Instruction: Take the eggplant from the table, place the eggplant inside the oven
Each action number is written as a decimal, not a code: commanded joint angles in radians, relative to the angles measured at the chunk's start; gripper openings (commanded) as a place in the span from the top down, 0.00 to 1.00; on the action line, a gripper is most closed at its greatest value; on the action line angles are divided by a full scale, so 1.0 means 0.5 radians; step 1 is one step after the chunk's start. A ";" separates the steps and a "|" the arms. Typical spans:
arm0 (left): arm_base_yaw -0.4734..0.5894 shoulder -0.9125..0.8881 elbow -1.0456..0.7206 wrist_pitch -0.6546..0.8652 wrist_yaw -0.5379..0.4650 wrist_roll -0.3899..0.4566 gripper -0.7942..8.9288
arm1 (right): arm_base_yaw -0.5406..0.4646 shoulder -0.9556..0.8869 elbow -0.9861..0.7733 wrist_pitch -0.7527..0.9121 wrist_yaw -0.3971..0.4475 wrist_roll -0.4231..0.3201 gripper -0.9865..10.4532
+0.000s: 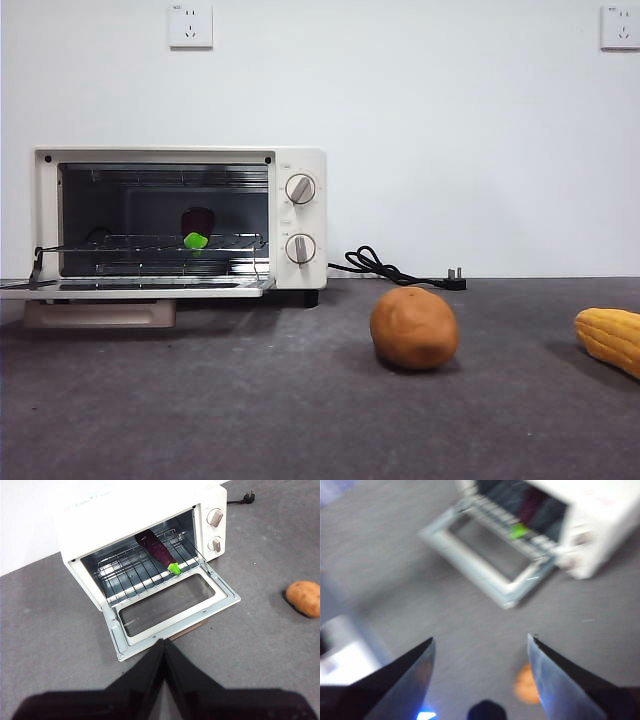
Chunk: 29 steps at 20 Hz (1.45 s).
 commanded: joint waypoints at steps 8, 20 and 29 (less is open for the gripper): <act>-0.006 -0.005 -0.003 0.018 -0.001 0.000 0.92 | 0.037 -0.052 0.005 -0.113 -0.198 -0.106 0.89; -0.006 0.018 -0.003 0.066 -0.002 0.000 0.92 | 0.037 -0.053 0.005 -0.172 0.271 -0.106 0.92; 0.220 0.346 -0.011 0.395 0.187 -0.037 0.93 | 0.037 -0.236 0.000 -0.178 0.224 -0.105 0.92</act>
